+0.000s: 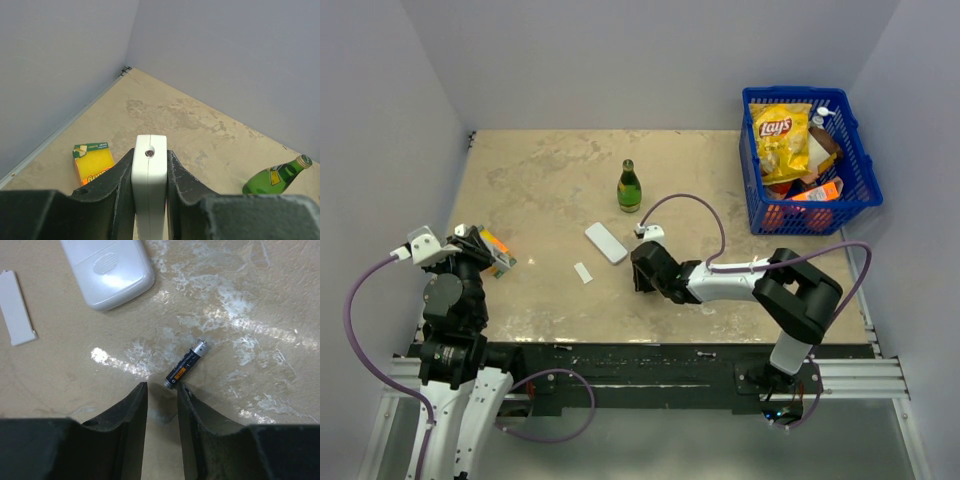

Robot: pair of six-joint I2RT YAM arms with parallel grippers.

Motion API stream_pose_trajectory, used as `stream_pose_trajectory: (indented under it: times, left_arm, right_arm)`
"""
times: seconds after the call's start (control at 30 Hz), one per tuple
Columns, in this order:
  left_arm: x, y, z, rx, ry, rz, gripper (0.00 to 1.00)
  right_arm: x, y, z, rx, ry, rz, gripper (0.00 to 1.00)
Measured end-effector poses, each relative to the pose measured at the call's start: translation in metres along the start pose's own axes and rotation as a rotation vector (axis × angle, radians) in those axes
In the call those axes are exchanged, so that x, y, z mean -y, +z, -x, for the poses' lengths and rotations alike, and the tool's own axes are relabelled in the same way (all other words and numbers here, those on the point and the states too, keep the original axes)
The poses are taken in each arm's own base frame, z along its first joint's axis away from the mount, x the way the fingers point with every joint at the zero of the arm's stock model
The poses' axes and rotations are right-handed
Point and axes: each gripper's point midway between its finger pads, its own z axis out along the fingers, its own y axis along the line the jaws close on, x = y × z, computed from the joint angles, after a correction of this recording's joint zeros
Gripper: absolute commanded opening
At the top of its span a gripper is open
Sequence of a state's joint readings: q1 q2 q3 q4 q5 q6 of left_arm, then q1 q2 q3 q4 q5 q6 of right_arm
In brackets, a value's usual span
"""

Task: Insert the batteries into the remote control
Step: Place the battery at the center of the board, then pick up the battery from the center of the board.

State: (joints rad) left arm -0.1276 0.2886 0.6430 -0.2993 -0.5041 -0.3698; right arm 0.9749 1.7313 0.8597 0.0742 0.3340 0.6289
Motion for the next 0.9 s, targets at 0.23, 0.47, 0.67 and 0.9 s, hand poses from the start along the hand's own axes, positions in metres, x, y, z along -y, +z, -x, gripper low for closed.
stream_pose_trajectory:
  times: [0.23,0.47,0.67,0.9]
  left_arm:
    - [0.000,0.000,0.000,0.000,0.000,0.000,0.00]
    - [0.000,0.000,0.000,0.000,0.000,0.000,0.00]
    - [0.000,0.000,0.000,0.000,0.000,0.000,0.00]
    - [0.001,0.000,0.000,-0.001,0.000,-0.004,0.00]
  right_arm:
    - [-0.014,-0.001,-0.005,-0.043,-0.013,0.053,0.34]
    - [-0.028,0.013,0.006,-0.033,-0.065,0.074,0.39]
    - [-0.032,0.007,0.001,-0.090,-0.230,0.132,0.41]
    - [-0.017,-0.021,0.020,-0.137,-0.501,0.176,0.42]
